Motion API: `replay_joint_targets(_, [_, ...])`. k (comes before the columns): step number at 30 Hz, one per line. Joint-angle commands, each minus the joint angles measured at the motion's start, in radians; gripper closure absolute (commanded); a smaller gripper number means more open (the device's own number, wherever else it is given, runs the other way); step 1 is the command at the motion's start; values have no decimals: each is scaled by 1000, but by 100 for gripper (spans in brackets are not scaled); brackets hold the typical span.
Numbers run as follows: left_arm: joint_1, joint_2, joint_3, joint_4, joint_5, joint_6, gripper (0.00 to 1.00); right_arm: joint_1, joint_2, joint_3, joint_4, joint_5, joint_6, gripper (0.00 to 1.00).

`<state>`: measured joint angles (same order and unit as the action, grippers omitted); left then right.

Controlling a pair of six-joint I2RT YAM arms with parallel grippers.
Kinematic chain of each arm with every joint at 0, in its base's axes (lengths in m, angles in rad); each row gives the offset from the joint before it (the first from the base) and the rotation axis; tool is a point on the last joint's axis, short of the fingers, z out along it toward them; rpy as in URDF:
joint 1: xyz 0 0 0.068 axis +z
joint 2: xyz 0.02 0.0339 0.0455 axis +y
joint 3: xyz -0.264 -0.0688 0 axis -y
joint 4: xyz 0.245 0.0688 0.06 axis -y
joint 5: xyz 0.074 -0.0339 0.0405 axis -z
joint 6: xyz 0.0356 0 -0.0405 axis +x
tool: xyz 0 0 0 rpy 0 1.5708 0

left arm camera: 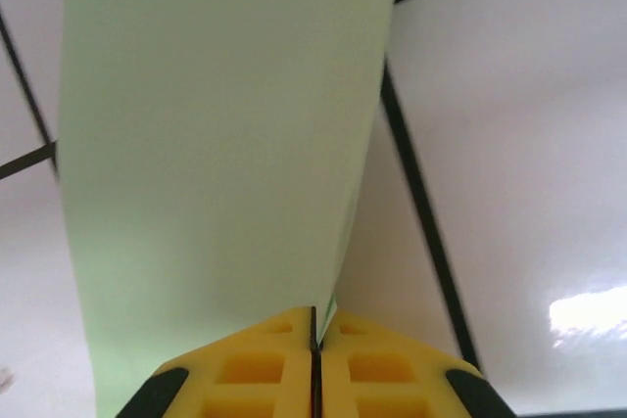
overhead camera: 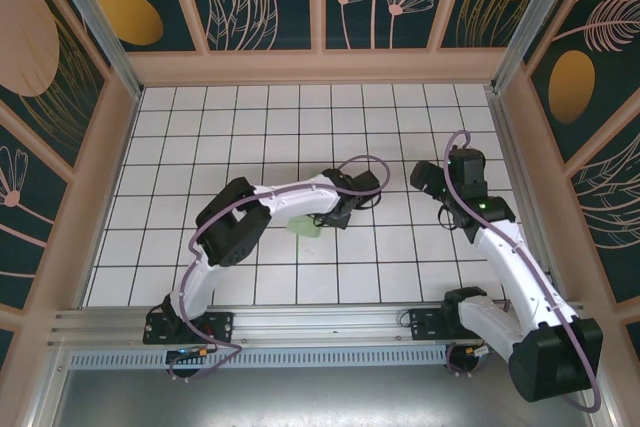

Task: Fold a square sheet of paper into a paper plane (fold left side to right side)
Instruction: Turn over the paper at the center of the table.

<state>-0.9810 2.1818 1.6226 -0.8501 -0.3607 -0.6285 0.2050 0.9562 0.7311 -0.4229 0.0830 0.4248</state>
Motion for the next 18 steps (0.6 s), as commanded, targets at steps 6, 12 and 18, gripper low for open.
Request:
replay_joint_targets(6, [54, 35, 89, 83, 189, 107, 64, -6, 43, -37, 28, -64, 4, 13])
replay_joint_targets(12, [106, -80, 29, 244, 379, 141, 54, -6, 104, -75, 111, -178, 33, 12])
replay_joint_targets(18, [224, -324, -236, 520, 566, 96, 50, 19, 263, -43, 211, -295, 86, 10])
